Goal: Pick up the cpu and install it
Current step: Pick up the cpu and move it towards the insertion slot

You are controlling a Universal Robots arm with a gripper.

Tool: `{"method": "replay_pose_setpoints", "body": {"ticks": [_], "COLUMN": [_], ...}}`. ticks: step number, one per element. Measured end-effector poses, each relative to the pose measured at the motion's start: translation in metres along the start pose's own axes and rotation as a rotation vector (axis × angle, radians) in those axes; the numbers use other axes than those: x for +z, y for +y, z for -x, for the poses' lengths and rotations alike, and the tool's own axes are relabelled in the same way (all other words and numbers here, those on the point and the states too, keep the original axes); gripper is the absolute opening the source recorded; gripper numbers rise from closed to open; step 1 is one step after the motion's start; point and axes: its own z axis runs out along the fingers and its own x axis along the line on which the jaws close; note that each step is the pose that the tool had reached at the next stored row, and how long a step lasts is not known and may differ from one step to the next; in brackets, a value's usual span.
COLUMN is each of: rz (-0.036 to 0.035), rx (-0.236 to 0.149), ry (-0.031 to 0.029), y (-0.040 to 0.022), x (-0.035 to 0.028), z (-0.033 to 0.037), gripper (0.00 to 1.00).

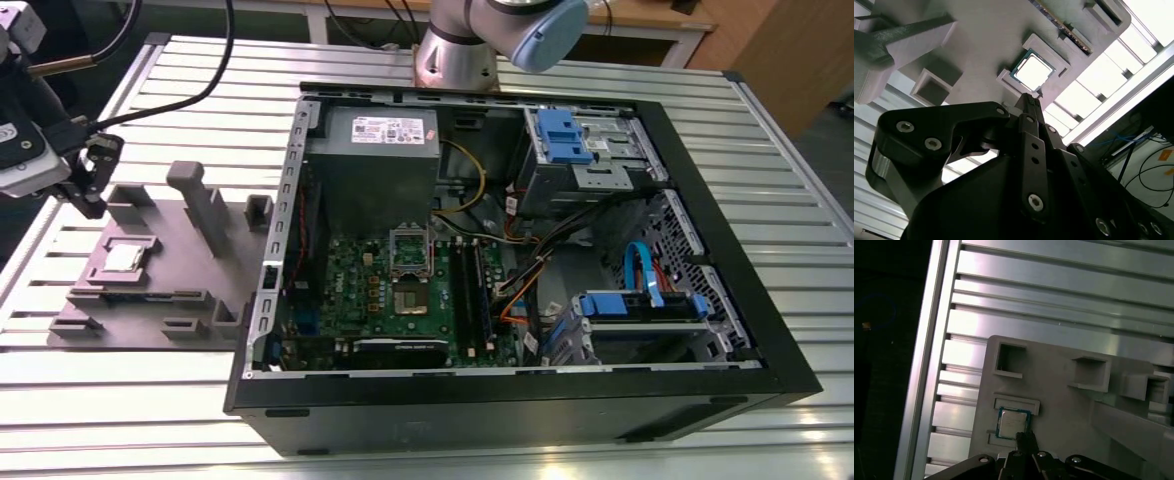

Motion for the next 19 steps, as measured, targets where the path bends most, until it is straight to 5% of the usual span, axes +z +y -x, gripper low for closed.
{"method": "replay_pose_setpoints", "body": {"ticks": [9,19], "rz": [0.0007,0.0056], "rx": [-0.021,-0.175], "ry": [0.0009,0.0075], "y": [0.0,0.0], "x": [0.0,0.0006], "z": [0.0,0.0], "gripper": [0.1,0.1]}}
